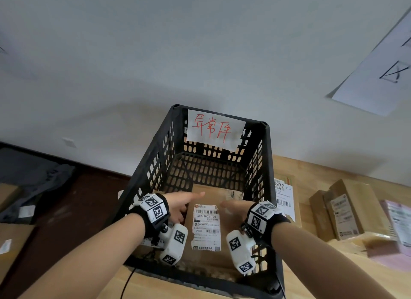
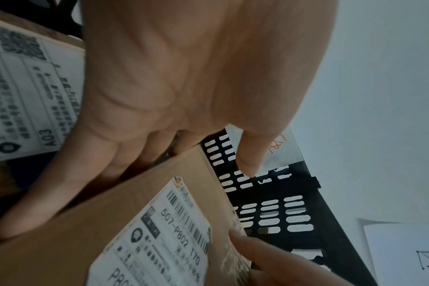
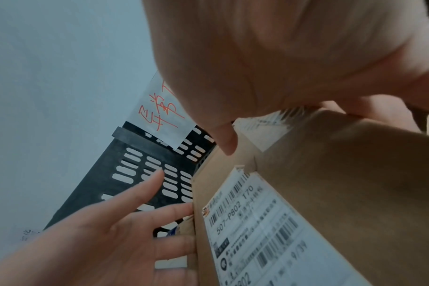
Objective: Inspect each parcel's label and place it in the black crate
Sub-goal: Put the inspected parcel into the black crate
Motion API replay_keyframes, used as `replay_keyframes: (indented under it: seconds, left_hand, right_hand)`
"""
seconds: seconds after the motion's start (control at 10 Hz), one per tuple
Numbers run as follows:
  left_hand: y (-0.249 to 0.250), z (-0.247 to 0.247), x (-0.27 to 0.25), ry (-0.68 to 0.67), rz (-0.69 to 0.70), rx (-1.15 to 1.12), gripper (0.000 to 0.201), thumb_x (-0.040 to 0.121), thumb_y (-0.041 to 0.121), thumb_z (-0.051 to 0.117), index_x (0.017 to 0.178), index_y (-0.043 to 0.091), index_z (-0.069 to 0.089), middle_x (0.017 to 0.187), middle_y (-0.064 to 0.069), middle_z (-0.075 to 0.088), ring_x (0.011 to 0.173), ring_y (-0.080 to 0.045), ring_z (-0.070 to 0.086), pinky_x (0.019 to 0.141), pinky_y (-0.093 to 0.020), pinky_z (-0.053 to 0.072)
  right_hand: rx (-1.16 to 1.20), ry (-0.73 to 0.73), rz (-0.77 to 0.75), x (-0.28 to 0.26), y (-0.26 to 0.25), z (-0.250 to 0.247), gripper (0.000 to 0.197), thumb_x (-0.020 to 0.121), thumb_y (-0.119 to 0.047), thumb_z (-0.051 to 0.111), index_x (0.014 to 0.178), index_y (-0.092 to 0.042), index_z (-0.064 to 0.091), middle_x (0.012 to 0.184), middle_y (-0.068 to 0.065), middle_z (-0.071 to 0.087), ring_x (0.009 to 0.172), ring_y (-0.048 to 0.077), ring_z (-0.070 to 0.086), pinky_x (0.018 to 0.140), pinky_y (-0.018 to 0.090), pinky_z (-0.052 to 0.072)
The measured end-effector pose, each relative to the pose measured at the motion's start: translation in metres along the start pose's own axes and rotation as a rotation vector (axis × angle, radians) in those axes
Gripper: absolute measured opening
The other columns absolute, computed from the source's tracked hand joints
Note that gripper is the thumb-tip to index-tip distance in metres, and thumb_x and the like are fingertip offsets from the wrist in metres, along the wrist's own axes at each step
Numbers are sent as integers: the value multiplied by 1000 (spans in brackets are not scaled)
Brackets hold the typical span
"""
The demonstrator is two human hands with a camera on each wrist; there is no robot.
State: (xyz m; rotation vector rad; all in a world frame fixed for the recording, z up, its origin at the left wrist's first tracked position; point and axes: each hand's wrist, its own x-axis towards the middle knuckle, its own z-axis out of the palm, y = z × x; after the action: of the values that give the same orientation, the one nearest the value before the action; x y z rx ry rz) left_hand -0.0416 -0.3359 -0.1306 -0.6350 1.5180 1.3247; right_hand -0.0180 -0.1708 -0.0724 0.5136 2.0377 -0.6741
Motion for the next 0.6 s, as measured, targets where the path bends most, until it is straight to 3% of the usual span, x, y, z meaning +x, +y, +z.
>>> replay_keyframes:
  seconds: [0.1,0.2,0.3,0.4,0.5,0.6]
  left_hand:
    - [-1,0,1,-2,-18,43,91,88,49,58,152,15,3,156,-25,4,142,-46,9,111,-60,19]
    - [-2,0,1,-6,-28,75,90,89,50,56,152,15,3,154,-30,9,141,-47,14,110,-61,22]
    - [-1,-1,-6,22,5,69,86,90,51,54,150,5,12,154,-29,12,141,-45,15,110,-60,25]
    - [2,0,-12,57,56,52,76,93,47,51,144,-1,24,152,-29,19,140,-44,20,110,-56,26]
    - [2,2,-19,68,94,35,71,94,43,51,144,0,25,148,-32,25,137,-46,27,107,-58,30]
    - [4,2,-29,106,160,31,62,95,39,52,139,-1,34,135,-31,42,127,-44,41,103,-60,36]
  right_hand:
    - [198,-27,25,11,6,7,38,101,-15,41,135,1,45,133,16,53,117,25,54,98,28,42]
    - [142,-22,-65,10,10,9,31,96,-13,50,126,-5,54,122,17,59,100,25,61,83,27,50]
    - [365,14,-26,7,14,8,40,97,-4,43,134,10,44,136,29,47,80,29,57,58,20,50]
    - [366,120,-91,12,17,8,45,102,-16,36,141,5,36,147,22,38,127,30,45,95,31,45]
    - [401,135,-105,6,21,6,52,101,-31,40,145,-5,31,146,15,39,132,28,41,94,34,43]
    - [398,116,-107,-5,27,-1,57,100,-36,42,145,-4,30,149,17,35,135,33,36,107,41,34]
